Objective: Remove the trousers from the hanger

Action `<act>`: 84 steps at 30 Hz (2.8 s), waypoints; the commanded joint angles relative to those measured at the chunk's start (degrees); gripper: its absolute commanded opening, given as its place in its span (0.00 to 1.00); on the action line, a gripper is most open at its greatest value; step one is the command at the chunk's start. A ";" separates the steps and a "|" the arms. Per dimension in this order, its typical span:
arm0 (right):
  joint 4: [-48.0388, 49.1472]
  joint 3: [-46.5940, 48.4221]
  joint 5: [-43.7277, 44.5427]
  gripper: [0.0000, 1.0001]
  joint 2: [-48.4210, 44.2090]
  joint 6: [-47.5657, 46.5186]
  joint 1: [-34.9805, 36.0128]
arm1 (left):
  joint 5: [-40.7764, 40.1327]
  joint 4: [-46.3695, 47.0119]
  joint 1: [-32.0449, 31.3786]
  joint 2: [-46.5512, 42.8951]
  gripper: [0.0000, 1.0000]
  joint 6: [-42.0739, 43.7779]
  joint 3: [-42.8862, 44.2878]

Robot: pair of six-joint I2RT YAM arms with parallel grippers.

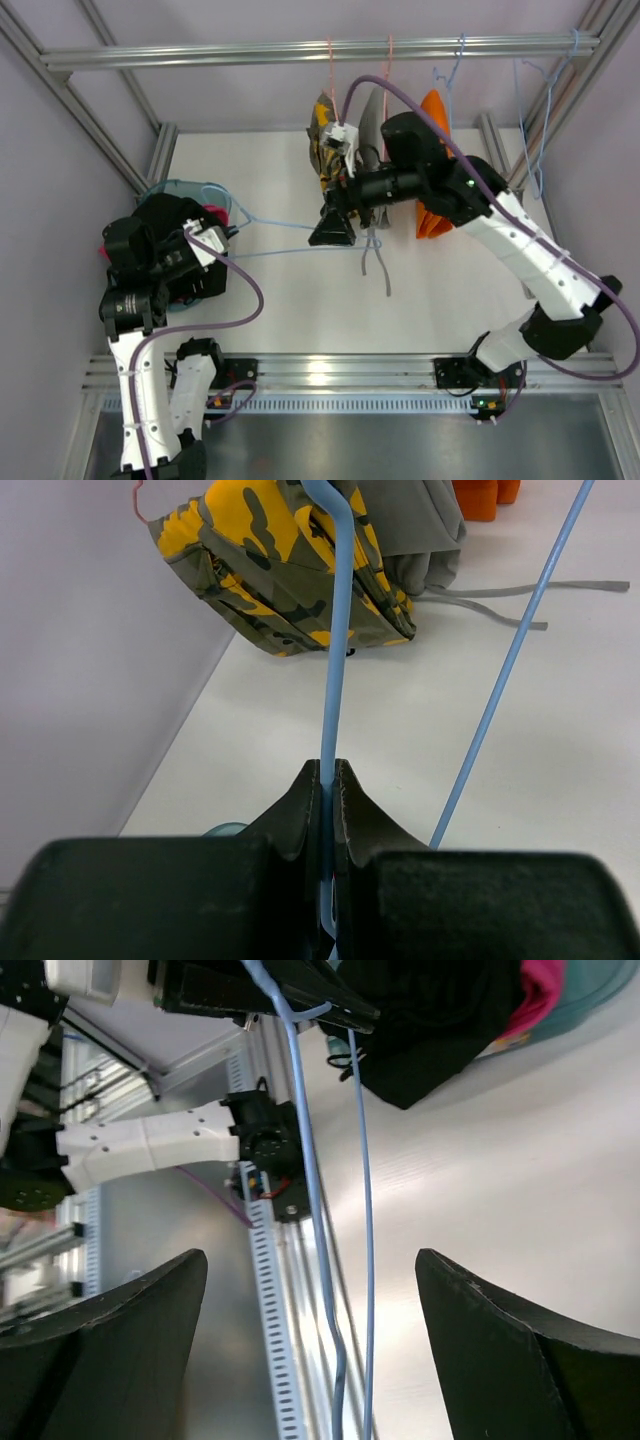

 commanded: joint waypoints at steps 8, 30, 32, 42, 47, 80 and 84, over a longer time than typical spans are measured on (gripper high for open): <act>-10.46 0.27 8.93 0.81 -4.19 -17.21 1.48 | 5.80 2.51 0.05 3.30 0.00 -3.87 4.46; -9.85 0.98 8.49 0.00 -3.92 -17.65 3.24 | 4.74 2.34 -0.48 5.14 0.61 -15.37 8.66; -8.89 -0.78 9.19 0.00 -5.68 -17.13 3.15 | 6.58 2.34 -0.48 7.33 0.69 -20.63 11.04; -4.67 -4.13 4.20 0.00 -13.41 -12.21 -3.25 | 8.88 6.17 -0.48 11.92 0.79 -36.11 19.76; -2.47 -4.74 -0.29 0.00 -16.31 -9.66 -6.51 | 1.24 26.12 -0.48 9.55 0.82 -57.37 14.33; 22.59 -14.85 -15.85 0.00 -37.33 26.03 -43.87 | -2.46 33.80 -9.27 13.41 0.84 -57.58 13.69; 20.22 -11.70 -13.05 0.00 -37.94 24.72 -45.45 | -3.52 33.80 -10.50 13.76 0.84 -56.00 13.78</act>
